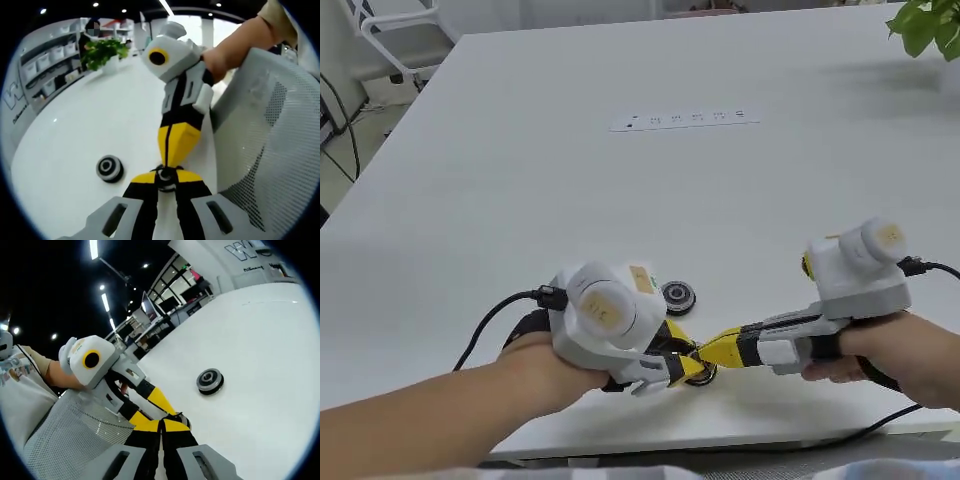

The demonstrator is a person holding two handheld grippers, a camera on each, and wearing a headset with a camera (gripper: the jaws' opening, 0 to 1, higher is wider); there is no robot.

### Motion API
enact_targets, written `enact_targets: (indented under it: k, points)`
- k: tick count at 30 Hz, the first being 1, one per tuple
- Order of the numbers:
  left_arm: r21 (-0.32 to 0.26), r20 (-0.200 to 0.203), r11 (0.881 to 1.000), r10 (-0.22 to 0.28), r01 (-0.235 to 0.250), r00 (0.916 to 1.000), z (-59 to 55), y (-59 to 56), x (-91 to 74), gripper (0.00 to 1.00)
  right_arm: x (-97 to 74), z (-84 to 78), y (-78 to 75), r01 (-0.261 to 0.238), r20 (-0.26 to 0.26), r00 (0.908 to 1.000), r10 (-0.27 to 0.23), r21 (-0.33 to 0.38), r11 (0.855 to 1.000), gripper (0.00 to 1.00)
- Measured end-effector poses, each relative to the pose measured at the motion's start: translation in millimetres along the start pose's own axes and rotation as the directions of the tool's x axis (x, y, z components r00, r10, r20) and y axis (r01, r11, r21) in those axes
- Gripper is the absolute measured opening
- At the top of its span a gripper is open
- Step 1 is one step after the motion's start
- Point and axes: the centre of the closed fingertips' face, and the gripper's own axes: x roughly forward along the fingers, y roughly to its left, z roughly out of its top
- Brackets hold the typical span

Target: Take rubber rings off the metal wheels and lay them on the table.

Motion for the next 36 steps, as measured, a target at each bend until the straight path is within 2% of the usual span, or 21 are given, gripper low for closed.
enact_targets:
  k: [1, 2, 9, 17, 31, 36]
  points:
    - [0.001, 0.001, 1.0, 0.0, 0.0, 1.0, 0.1, 0.0, 0.1, 0.12, 0.8, 5.5, 1.4, -0.006, 0.032, 0.9995, 0.005, 0.028, 1.0, 0.0]
    - [-0.001, 0.001, 1.0, 0.001, -0.001, 1.0, 0.1, 0.0, 0.1, 0.12, 0.2, 3.4, 0.8, -0.005, 0.016, 0.9999, 0.004, 0.025, 1.0, 0.0]
    - [-0.003, 0.005, 1.0, 0.003, -0.003, 1.0, 0.5, 0.2, 0.4, 0.12, -0.8, 2.4, -1.5, 0.028, 0.032, 0.9991, -0.029, 0.016, 0.999, 0.0]
    - [-0.013, 0.015, 1.0, -0.001, 0.001, 0.9999, 0.7, 0.1, 0.6, 0.13, 0.0, -8.5, -2.0, 0.055, -0.027, 0.998, -0.057, -0.064, 0.996, 0.0]
    - [-0.029, -0.006, 0.999, -0.025, 0.025, 0.9997, 0.1, -1.8, -2.6, 0.16, -2.3, -4.2, -6.3, 0.056, -0.018, 0.9982, -0.058, -0.076, 0.996, 0.0]
    - [-0.031, 0.004, 0.999, -0.034, 0.034, 0.9994, 5.6, -5.2, -8.3, 0.2, -2.7, -3.1, -6.7, 0.055, -0.015, 0.9983, -0.056, -0.074, 0.996, 0.0]
